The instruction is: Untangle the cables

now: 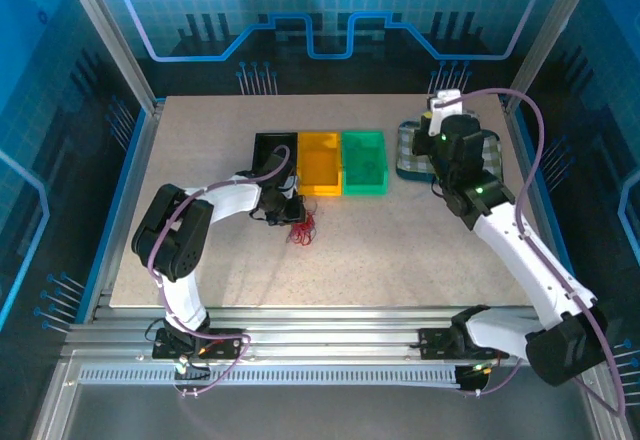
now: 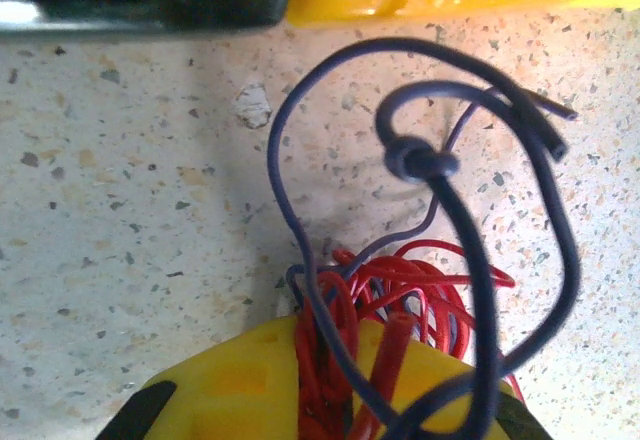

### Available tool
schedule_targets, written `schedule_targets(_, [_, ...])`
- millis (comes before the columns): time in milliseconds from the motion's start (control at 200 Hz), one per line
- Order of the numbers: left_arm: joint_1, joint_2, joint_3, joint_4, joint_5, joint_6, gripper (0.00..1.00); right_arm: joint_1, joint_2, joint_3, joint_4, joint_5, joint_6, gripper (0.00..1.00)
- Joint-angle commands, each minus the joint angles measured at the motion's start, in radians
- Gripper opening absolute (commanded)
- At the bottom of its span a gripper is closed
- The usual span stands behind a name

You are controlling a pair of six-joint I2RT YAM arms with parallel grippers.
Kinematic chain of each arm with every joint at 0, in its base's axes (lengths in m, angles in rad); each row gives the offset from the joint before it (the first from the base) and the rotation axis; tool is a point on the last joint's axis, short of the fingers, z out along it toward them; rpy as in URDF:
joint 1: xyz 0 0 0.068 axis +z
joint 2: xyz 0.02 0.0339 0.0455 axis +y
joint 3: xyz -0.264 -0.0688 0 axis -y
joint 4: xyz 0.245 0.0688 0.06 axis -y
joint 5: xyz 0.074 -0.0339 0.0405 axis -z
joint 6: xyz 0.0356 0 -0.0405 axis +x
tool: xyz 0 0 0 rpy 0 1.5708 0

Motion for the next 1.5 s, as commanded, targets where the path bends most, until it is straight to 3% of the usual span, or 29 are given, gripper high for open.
schedule_targets(0, [-0.009, -0.034, -0.027, 0.027, -0.084, 0.018, 0.0, 0.014, 0.043, 0.101, 0.087, 0.007, -0.06, 0.0])
schedule_targets(405, [-0.009, -0.039, -0.02, 0.033, -0.102, 0.017, 0.0, 0.018, 0.269, 0.277, 0.122, -0.026, -0.108, 0.0])
schedule_targets(1046, [-0.002, -0.012, 0.009, 0.013, -0.105, 0.027, 0.0, 0.016, 0.401, 0.165, -0.046, -0.043, 0.027, 0.0])
schedule_targets(1491, [-0.001, 0.01, 0.041, -0.008, -0.097, 0.028, 0.0, 0.013, 0.508, 0.183, -0.232, 0.035, 0.094, 0.0])
